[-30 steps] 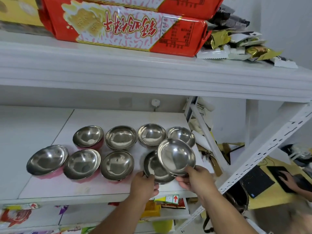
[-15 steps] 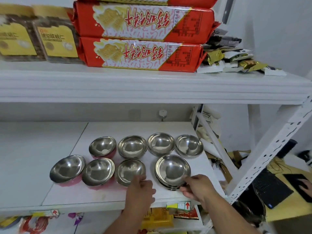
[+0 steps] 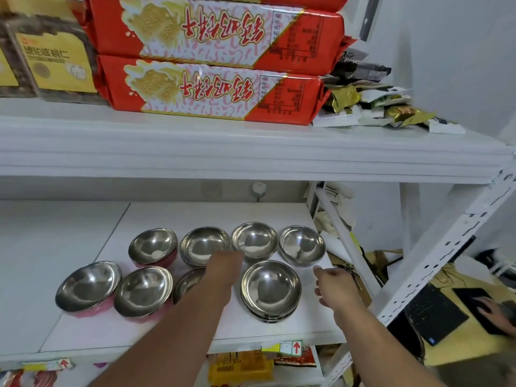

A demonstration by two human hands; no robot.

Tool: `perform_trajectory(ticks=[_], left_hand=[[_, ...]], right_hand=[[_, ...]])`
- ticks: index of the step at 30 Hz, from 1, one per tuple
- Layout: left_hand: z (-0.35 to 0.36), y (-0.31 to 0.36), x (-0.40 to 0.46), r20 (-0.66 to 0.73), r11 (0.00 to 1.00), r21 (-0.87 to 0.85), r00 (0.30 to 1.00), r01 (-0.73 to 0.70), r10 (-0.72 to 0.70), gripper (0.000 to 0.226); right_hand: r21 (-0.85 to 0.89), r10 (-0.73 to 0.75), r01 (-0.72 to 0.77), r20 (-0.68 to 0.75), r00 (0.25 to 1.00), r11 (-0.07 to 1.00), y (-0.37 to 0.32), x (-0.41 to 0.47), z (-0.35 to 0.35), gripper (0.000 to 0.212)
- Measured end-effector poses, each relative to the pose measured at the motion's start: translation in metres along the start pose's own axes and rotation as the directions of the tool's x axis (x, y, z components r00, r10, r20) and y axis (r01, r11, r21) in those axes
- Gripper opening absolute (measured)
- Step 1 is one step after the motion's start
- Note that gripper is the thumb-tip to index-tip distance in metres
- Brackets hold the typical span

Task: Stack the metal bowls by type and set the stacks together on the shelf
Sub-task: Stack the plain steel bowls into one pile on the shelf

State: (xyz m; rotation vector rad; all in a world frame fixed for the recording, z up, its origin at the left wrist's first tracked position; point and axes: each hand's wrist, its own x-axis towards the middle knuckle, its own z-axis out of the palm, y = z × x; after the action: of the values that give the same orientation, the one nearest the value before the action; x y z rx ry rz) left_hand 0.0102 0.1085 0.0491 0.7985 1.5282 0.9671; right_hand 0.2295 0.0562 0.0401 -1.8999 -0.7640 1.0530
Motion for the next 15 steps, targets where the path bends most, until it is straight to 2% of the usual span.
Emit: perform_trajectory(ticks=[4,7,8,11,12,14,15], left_hand=[[0.020,-0.003,0.024,-0.003,0.995,0.079,0.998,0.060,-0.060,0.008],[0.027,-0.011,0.046,-0.043,0.983,0.150,0.994,0.105,-0.100,0.043],[0.031,-0.012,0.051,-0.061,0.981,0.152,0.992,0.120,-0.112,0.046],[0.042,-0.011,0.058,-0.114,0.981,0.151,0.988,0.121,-0.104,0.041],[0.043,-0.008,0.061,-0.121,0.972,0.201,0.988,0.122,-0.098,0.039],[0.045,-0.008,0.060,-0.153,0.895,0.428,0.986,0.126,-0.066,0.039],[0.044,-0.008,0.064,-0.141,0.884,0.454,0.988,0.114,-0.055,0.040]], right_hand=[[0.126,0.077,-0.078,0.017,0.997,0.989,-0.011,0.024,0.004,0.045],[0.148,0.136,-0.142,0.052,0.989,0.979,-0.013,0.043,0.011,0.027],[0.148,0.148,-0.155,0.055,0.987,0.977,-0.012,0.050,0.012,0.021],[0.150,0.167,-0.175,0.069,0.984,0.973,-0.009,0.074,0.014,0.024],[0.142,0.174,-0.184,0.077,0.982,0.973,-0.009,0.081,0.014,0.022],[0.128,0.196,-0.208,0.097,0.976,0.970,-0.009,0.092,0.015,0.023],[0.126,0.211,-0.223,0.108,0.972,0.967,-0.010,0.096,0.015,0.024]])
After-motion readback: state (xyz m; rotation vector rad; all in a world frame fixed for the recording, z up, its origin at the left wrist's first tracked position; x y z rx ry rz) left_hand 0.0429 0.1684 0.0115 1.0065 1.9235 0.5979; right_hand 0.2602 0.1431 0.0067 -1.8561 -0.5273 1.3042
